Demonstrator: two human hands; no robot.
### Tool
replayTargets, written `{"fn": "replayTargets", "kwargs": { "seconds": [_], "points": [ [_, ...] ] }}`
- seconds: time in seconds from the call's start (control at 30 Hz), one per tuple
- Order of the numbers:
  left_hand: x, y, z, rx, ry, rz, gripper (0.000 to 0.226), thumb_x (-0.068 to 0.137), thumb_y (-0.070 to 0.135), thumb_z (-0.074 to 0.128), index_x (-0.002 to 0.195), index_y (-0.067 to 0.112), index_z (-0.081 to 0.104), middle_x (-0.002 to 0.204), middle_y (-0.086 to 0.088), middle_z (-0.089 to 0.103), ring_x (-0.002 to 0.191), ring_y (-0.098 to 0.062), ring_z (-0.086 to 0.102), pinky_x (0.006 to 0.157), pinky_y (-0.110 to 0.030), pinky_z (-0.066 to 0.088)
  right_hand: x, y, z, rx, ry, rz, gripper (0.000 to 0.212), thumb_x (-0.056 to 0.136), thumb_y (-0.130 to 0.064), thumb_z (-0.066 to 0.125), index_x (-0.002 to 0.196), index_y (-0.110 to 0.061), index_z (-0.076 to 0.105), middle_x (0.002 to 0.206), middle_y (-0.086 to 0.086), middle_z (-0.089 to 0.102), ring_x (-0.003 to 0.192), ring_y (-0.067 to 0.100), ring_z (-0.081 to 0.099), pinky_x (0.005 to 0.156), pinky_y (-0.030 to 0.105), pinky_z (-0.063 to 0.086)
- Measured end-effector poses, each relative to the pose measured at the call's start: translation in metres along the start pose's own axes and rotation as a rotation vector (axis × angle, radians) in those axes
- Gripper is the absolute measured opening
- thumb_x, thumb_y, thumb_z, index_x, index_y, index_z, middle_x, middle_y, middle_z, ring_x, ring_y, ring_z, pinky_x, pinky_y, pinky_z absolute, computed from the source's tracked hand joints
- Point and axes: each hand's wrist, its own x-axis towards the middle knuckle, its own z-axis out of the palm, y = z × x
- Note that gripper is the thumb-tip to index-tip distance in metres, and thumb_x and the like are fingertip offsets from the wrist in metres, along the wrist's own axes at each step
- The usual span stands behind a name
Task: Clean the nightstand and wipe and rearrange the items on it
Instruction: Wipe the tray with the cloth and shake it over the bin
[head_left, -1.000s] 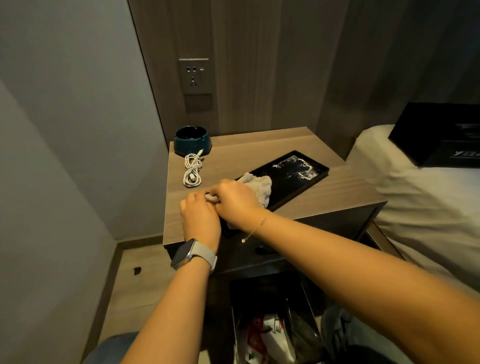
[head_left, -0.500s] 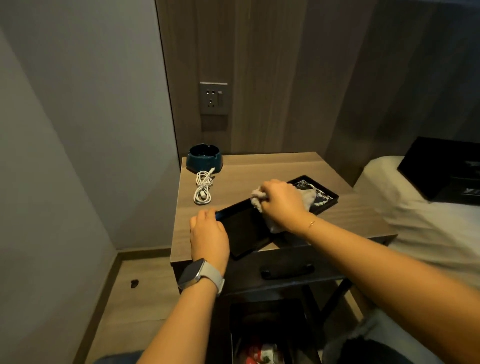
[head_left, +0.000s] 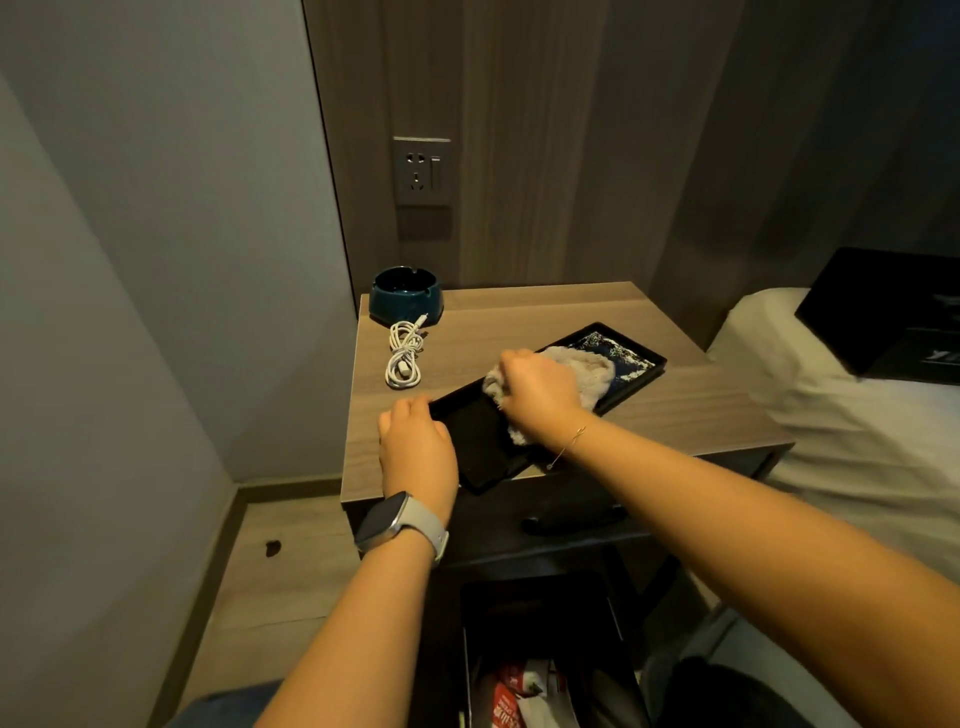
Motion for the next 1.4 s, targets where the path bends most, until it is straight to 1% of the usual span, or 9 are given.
{"fn": "replayTargets", "kwargs": {
  "seconds": [0.1,0.27,0.47,0.7,0.83,1.0,1.1,1.27,1.4],
  "points": [
    [0.0,0.003,-0.001,-0.004,-0.006,-0.01,0.031,0.097,0.008,0.038,0.123,0.007,0.053,0.122,-0.01,0.052,0.117,-0.026,0.042,0.094,-0.039,0.041,0.012,0.038,-0.013,0.01,-0.013,0.116,0.016,0.09,-0.02,0.054,0.101,-0.008,0.056,0.105,0.014,0.062,0.092,0.034,0.059,0.074,0.042,0.05],
    [0.001,0.0,0.002,-0.036,0.003,-0.006,0.03,0.097,0.007,0.039,0.122,0.007,0.054,0.121,-0.01,0.053,0.117,-0.027,0.042,0.097,-0.041,0.041,0.004,0.041,-0.056,0.414,0.127,-0.018,0.007,0.079,-0.006,0.058,0.081,-0.013,0.058,0.083,0.005,0.062,0.081,0.022,0.058,0.068,0.038,0.046],
    [0.002,-0.001,0.003,-0.047,0.007,-0.003,0.033,0.096,0.007,0.037,0.124,0.008,0.055,0.123,-0.01,0.054,0.118,-0.027,0.042,0.097,-0.043,0.041,-0.011,0.043,-0.125,0.889,0.253,0.0,0.015,0.081,0.005,0.059,0.082,-0.01,0.063,0.076,-0.003,0.061,0.069,-0.002,0.057,0.066,0.015,0.048],
    [0.004,-0.003,-0.006,-0.061,-0.043,0.031,0.036,0.097,0.005,0.036,0.128,0.006,0.053,0.128,-0.014,0.053,0.121,-0.029,0.041,0.101,-0.034,0.032,-0.014,0.06,-0.154,1.288,0.251,0.215,0.016,0.087,-0.002,0.061,0.079,-0.016,0.063,0.072,0.001,0.062,0.061,0.005,0.059,0.058,0.019,0.052],
    [0.004,-0.004,-0.009,-0.076,-0.064,0.03,0.035,0.099,0.008,0.035,0.13,0.007,0.053,0.13,-0.013,0.052,0.123,-0.028,0.041,0.103,-0.035,0.032,-0.009,0.058,-0.147,1.08,0.147,0.254,0.017,0.086,-0.001,0.059,0.077,-0.015,0.063,0.071,0.001,0.06,0.063,0.007,0.057,0.056,0.016,0.049],
    [0.007,-0.004,-0.01,-0.125,-0.075,0.009,0.036,0.1,0.015,0.038,0.134,0.009,0.049,0.135,-0.012,0.049,0.127,-0.027,0.04,0.106,-0.037,0.033,-0.003,0.053,-0.135,0.985,0.04,0.292,0.017,0.087,-0.002,0.058,0.077,-0.015,0.061,0.074,0.003,0.061,0.068,0.01,0.058,0.06,0.02,0.049],
    [0.007,0.011,-0.021,-0.179,-0.022,0.117,0.036,0.099,0.018,0.045,0.134,0.016,0.049,0.137,-0.005,0.047,0.129,-0.021,0.04,0.105,-0.035,0.034,-0.004,0.053,-0.144,1.054,0.033,0.285,0.014,0.087,-0.004,0.058,0.08,-0.014,0.064,0.075,0.004,0.062,0.07,0.013,0.059,0.063,0.024,0.049],
    [0.003,0.074,-0.053,-0.47,-0.306,0.33,0.044,0.096,0.032,0.052,0.138,0.028,0.043,0.14,0.011,0.045,0.129,-0.003,0.039,0.103,-0.025,0.032,-0.02,0.055,-0.176,1.237,-0.098,0.154,0.023,0.09,-0.005,0.055,0.111,-0.009,0.066,0.093,0.004,0.067,0.079,0.01,0.063,0.068,0.019,0.054],
    [-0.016,0.114,-0.064,-0.65,-0.588,0.368,0.05,0.088,0.038,0.058,0.135,0.029,0.044,0.129,0.014,0.053,0.118,0.002,0.05,0.092,-0.014,0.044,-0.035,0.059,-0.186,1.373,-0.188,0.093,0.023,0.092,-0.012,0.055,0.113,-0.016,0.065,0.101,0.003,0.07,0.088,0.011,0.068,0.072,0.022,0.056]
  ]
}}
